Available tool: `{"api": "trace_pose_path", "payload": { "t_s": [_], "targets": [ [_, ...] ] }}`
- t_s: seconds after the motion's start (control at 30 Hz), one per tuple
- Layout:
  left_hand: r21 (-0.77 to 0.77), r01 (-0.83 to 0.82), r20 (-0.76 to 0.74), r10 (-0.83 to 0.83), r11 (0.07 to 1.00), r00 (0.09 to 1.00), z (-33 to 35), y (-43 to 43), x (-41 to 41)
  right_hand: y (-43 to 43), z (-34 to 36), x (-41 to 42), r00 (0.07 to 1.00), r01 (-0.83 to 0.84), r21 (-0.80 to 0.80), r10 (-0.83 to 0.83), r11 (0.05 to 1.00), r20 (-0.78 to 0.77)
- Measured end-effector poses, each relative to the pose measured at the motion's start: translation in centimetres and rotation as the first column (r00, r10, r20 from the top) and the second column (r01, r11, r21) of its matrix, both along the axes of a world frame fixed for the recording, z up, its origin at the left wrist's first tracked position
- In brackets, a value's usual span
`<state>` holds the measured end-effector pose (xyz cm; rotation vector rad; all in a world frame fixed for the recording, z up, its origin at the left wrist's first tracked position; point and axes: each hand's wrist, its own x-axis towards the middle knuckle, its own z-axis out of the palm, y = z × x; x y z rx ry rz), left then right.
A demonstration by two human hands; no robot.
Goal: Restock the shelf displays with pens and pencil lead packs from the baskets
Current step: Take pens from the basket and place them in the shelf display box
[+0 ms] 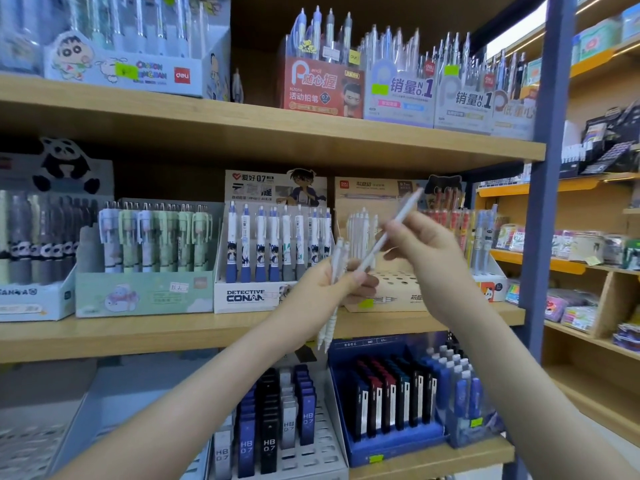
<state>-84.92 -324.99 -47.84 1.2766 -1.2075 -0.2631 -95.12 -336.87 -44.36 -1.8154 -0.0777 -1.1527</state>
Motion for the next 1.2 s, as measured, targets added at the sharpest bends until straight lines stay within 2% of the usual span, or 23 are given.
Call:
{"api": "trace_pose_path", "payload": {
  "t_s": [0.07,0.13,0.23,0.5,0.73,0.93,1.03,1.13,1.2],
  "targets": [
    [-0.018,-0.066,-0.009,0.066,0.998,0.998,0.1,0.0,0.4,-1.5,0.4,-0.2,0.989,0.070,0.096,-0.082,0.993,0.119],
    [-0.050,-0.111,-0.036,0.110,0.993,0.993,0.2,0.2,0.7,-2.9,0.2,0.0,0.975,0.177,0.089,-0.187,0.980,0.121],
    [-0.084,-0.118,-0.074,0.112,0.989,0.991,0.4,0.4,0.7,-3.9,-0.5,0.8,0.965,0.259,-0.012,-0.259,0.966,0.032],
    [-0.127,-0.125,-0.061,0.118,0.984,0.991,0.5,0.0,0.8,-4.2,0.0,2.6,0.914,0.283,-0.365,-0.365,0.887,-0.179],
    [-0.143,-0.101,-0.050,0.095,0.985,0.994,0.4,-0.6,0.7,-3.8,0.5,3.6,0.888,0.340,-0.392,-0.429,0.855,-0.164],
    [-0.128,-0.099,-0.075,0.090,0.987,0.993,0.6,-0.8,0.7,-3.9,-0.3,3.9,0.875,0.347,-0.344,-0.433,0.873,-0.216],
    [-0.146,-0.088,-0.099,0.074,0.985,0.992,0.8,-0.9,0.6,-4.1,-0.6,3.9,0.861,0.354,-0.379,-0.456,0.855,-0.226],
    [-0.174,-0.071,-0.139,0.047,0.982,0.989,1.0,-1.1,0.4,-3.7,-1.0,3.2,0.841,0.445,-0.404,-0.528,0.799,-0.118],
    [-0.187,-0.066,-0.148,0.038,0.980,0.988,1.2,-1.2,0.2,-2.8,-1.5,2.1,0.891,0.420,-0.329,-0.453,0.845,-0.026]
  ]
}}
